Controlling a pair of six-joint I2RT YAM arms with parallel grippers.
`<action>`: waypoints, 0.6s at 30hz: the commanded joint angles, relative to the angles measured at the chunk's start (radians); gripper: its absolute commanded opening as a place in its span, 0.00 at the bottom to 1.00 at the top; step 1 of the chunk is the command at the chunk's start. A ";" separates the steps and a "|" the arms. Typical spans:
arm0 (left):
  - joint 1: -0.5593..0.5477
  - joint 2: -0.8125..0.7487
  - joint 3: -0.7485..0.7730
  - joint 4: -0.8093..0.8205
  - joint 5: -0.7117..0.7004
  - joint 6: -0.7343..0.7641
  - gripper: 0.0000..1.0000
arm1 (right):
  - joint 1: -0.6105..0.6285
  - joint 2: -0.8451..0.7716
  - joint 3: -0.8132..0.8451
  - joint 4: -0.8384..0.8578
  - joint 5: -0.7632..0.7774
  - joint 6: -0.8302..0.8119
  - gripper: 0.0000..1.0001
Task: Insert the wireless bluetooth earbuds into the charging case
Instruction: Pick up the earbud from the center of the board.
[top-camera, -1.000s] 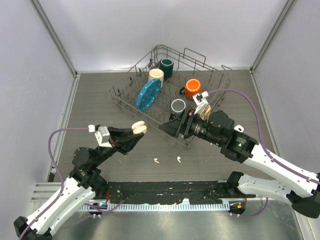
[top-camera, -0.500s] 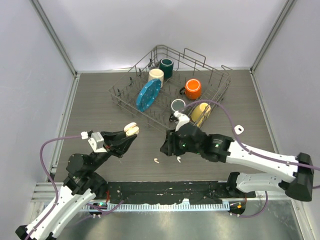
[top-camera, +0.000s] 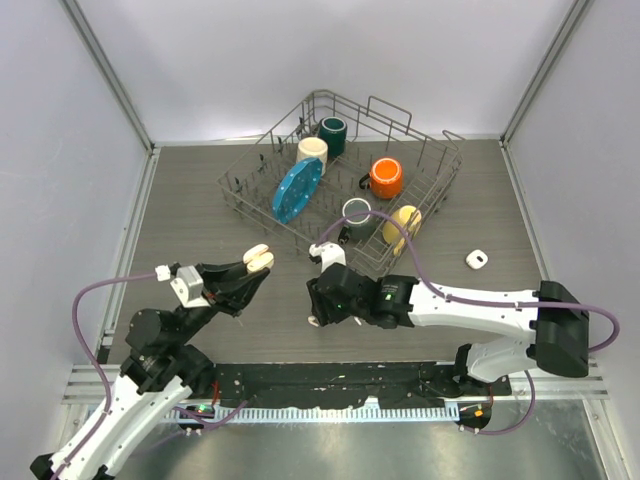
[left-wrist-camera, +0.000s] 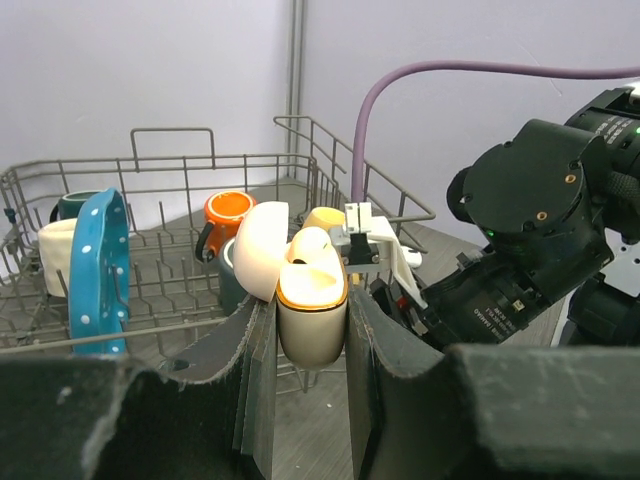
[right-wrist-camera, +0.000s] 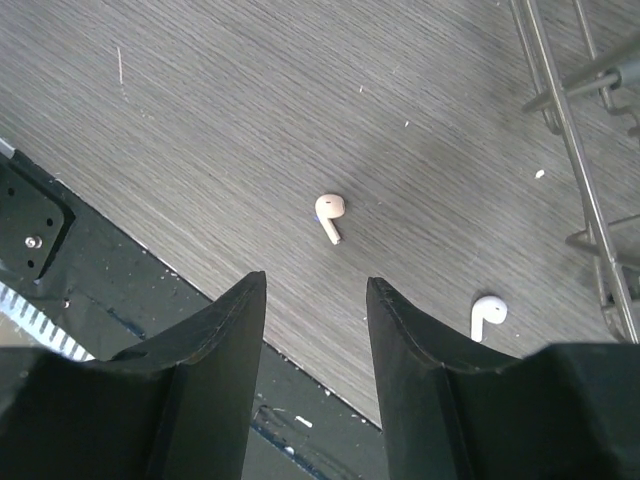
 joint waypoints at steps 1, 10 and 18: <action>-0.003 -0.024 0.041 0.001 -0.027 0.014 0.00 | 0.014 0.036 0.043 0.068 0.049 -0.082 0.51; -0.003 0.020 0.068 0.001 -0.017 0.029 0.00 | 0.042 0.153 0.094 0.063 0.066 -0.121 0.53; -0.003 0.019 0.064 0.013 -0.016 0.025 0.00 | 0.042 0.222 0.080 0.106 0.034 -0.147 0.50</action>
